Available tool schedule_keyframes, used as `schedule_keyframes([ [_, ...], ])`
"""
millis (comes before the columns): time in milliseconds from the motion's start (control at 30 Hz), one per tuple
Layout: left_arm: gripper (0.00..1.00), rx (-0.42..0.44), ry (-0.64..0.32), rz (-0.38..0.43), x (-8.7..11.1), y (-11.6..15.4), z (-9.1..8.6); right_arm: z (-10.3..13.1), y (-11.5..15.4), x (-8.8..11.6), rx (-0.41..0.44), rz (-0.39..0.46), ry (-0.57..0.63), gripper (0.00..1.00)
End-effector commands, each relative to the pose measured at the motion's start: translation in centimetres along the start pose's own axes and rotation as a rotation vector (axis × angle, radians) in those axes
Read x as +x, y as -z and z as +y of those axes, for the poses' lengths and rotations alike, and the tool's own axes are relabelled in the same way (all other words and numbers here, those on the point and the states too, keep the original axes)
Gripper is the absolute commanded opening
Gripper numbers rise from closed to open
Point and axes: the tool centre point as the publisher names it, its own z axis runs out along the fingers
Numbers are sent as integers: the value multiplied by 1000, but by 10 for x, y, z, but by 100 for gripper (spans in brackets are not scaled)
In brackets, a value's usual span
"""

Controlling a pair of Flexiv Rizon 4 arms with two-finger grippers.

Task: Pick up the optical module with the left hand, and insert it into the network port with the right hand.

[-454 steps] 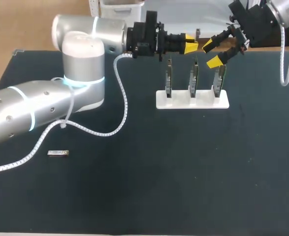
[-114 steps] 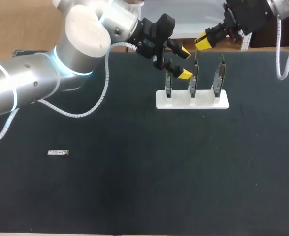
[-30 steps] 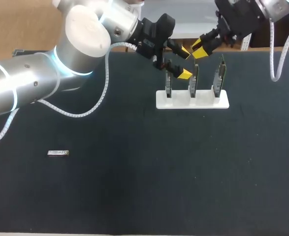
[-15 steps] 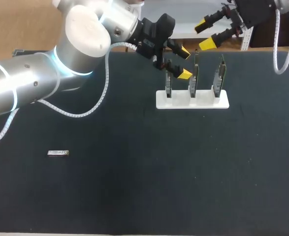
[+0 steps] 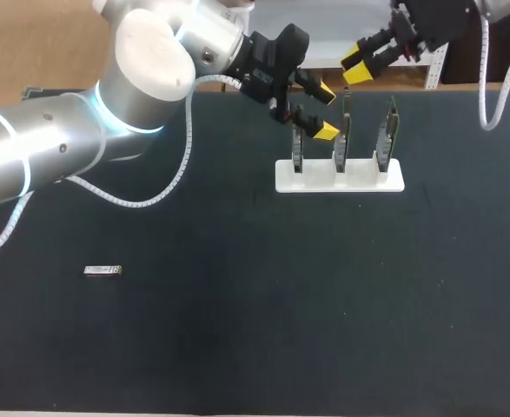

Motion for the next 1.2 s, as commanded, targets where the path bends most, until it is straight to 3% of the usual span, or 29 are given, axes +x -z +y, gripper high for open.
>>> schedule_keyframes([
  [33,100,4,0,4,0,0,2,-1,-2,2,0,-3,-2,0],
  [1200,100,4,0,4,0,0,2,-6,-19,29,-36,37,-61,0],
])
